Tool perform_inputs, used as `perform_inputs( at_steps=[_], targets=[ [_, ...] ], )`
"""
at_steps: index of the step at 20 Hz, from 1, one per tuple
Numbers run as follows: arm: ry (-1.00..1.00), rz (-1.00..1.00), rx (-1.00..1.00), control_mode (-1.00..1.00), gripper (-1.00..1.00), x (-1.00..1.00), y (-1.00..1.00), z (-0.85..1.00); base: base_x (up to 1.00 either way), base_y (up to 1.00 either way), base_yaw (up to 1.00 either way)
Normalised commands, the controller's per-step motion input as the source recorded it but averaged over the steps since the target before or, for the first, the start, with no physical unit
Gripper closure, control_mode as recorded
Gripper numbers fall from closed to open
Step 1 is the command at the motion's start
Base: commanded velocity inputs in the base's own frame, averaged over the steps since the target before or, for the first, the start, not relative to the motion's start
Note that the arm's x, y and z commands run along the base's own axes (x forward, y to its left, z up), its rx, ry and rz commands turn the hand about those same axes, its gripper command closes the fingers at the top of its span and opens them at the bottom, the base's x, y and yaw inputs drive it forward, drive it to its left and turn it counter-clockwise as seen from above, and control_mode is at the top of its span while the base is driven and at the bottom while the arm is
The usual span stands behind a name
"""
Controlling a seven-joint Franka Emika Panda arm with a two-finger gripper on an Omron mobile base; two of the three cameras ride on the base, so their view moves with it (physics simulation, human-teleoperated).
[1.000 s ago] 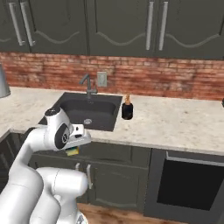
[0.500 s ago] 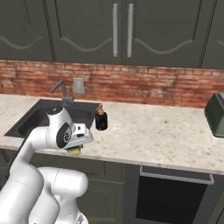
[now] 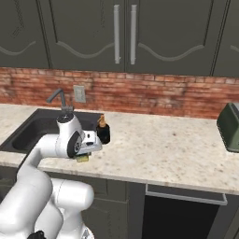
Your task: Restock the sink supplies by placing the sponge and soap dispenser on the counter and next to the sink. Make sure the soap dispenser is upright.
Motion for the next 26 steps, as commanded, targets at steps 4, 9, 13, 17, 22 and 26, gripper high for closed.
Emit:
perform_inputs(
  at_steps=[4, 9, 13, 17, 22, 26],
  targets=[
    [0.06, 0.0, 0.1, -1.0, 1.0, 0.84, 0.0, -0.42, 0.0, 0.0, 0.0],
    [0.05, 0.0, 0.09, -1.0, 1.0, 0.6, -0.09, -0.51, 0.0, 0.0, 0.0],
    [0.0, 0.0, 0.0, -1.0, 1.0, 0.08, -0.08, -0.42, 0.0, 0.0, 0.0],
    [0.0, 0.0, 0.0, -1.0, 1.0, -0.13, -0.04, -0.25, 0.0, 0.0, 0.0],
    [0.0, -0.03, 0.0, -1.0, 1.0, -0.15, 0.0, -0.11, 0.0, 0.0, 0.0],
    [0.0, -0.03, 0.0, -1.0, 1.0, 0.01, 0.0, -0.2, 0.0, 0.0, 0.0]
  ],
)
